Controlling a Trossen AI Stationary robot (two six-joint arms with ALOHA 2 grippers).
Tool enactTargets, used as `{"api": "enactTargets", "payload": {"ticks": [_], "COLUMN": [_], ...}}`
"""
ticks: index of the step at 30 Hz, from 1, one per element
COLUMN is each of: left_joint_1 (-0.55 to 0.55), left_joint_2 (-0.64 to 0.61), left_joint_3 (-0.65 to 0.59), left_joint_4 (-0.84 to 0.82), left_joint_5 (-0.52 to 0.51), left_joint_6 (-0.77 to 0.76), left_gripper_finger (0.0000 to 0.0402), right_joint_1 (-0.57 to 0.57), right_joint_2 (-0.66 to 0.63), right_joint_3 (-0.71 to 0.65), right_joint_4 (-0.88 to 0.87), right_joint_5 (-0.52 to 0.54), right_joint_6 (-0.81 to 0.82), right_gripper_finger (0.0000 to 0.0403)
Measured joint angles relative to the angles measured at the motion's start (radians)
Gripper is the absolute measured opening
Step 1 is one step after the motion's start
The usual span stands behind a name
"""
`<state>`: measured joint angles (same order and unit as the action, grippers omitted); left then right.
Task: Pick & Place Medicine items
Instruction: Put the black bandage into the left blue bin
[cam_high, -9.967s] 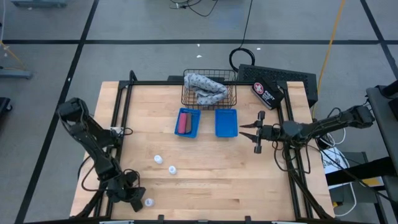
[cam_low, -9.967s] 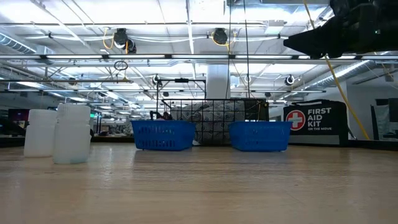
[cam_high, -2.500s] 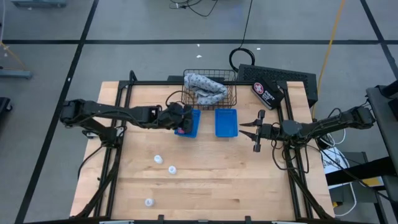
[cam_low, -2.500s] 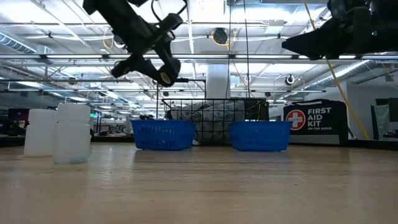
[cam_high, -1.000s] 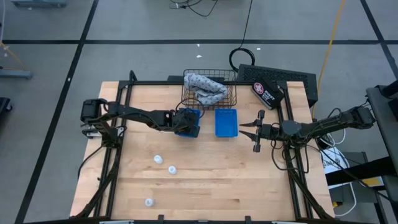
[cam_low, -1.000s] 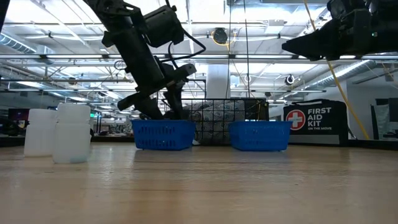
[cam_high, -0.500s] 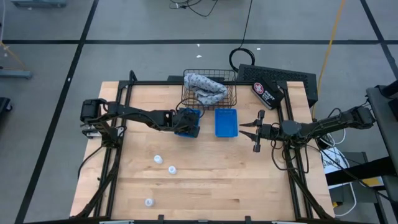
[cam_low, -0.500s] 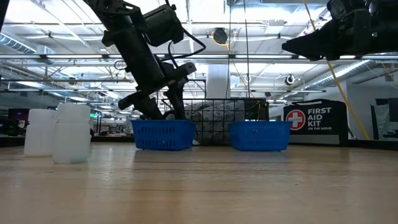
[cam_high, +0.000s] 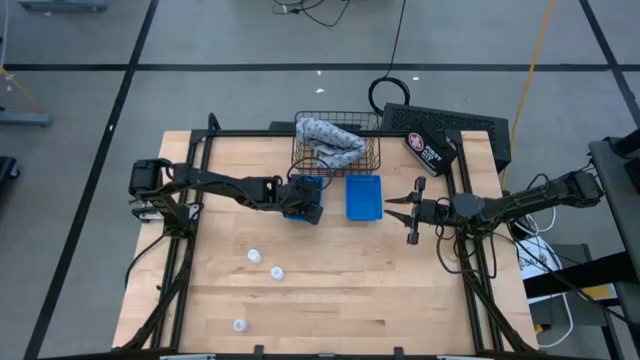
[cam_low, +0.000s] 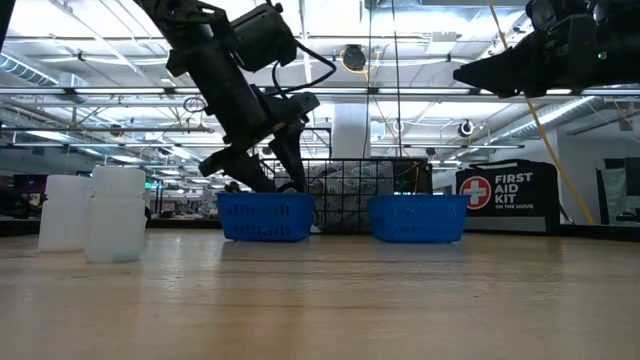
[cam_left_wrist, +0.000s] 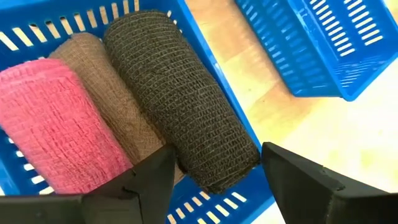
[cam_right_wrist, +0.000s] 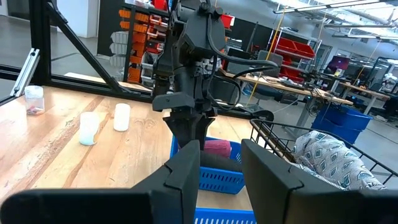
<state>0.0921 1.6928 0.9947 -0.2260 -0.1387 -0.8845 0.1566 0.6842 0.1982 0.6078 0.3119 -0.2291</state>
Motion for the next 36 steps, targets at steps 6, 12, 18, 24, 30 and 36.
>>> {"api": "enactTargets", "payload": {"ticks": [6, 12, 18, 24, 30, 36], "left_joint_1": [0.0, 0.01, 0.043, 0.064, 0.065, 0.068], "left_joint_2": [0.0, -0.009, -0.034, -0.052, -0.054, -0.054], "left_joint_3": [0.0, -0.001, 0.0, -0.001, 0.0, 0.0], "left_joint_4": [-0.003, -0.004, -0.003, -0.008, 0.009, 0.028], "left_joint_5": [0.0, 0.025, 0.135, 0.174, 0.16, 0.134], "left_joint_6": [0.068, 0.117, 0.199, 0.201, 0.203, 0.21], "left_gripper_finger": [0.0246, 0.0246, 0.0246, 0.0246, 0.0246, 0.0235], "right_joint_1": [0.0, 0.0, 0.0, 0.0, 0.0, 0.0], "right_joint_2": [0.0, 0.0, 0.0, 0.0, 0.0, 0.0], "right_joint_3": [0.0, 0.0, 0.0, 0.0, 0.0, 0.0], "right_joint_4": [0.0, 0.0, -0.004, -0.008, -0.01, -0.012], "right_joint_5": [0.0, 0.0, 0.0, 0.001, 0.002, 0.002], "right_joint_6": [0.0, 0.0, 0.0, 0.0, 0.0, 0.0], "right_gripper_finger": [0.0105, 0.0105, 0.0105, 0.0105, 0.0105, 0.0105]}}
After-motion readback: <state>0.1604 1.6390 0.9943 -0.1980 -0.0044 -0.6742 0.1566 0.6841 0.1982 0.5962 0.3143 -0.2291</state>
